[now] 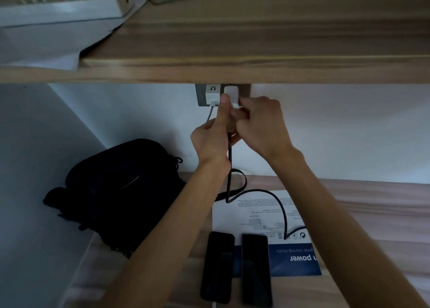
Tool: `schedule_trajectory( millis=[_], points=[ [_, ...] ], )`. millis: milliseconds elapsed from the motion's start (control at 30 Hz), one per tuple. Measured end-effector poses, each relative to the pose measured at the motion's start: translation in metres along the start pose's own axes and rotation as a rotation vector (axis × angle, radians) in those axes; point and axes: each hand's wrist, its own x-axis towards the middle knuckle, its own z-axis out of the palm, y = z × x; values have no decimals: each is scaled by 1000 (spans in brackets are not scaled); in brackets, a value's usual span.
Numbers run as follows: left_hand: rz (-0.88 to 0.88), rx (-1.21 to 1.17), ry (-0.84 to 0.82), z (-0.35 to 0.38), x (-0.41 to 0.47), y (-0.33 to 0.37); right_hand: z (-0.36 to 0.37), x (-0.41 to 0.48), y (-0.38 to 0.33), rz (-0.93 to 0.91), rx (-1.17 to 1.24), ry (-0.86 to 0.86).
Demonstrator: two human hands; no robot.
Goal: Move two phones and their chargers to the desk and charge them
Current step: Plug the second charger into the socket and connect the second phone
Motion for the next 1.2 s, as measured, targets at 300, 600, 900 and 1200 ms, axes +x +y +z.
schedule_trajectory(
  millis=[300,600,900,1200],
  points=[
    [10,33,-21,-11,1,-19,23,-19,19,-111,-88,70],
    [10,57,0,-9,7,-1,8,-5,6,-122,-107,80],
    [-112,-24,-132,-10,21,13,9,7,15,-50,-45,19],
    [-113,-60,-227,-19,17,7,12,1,20,-77,37,55]
  ],
)
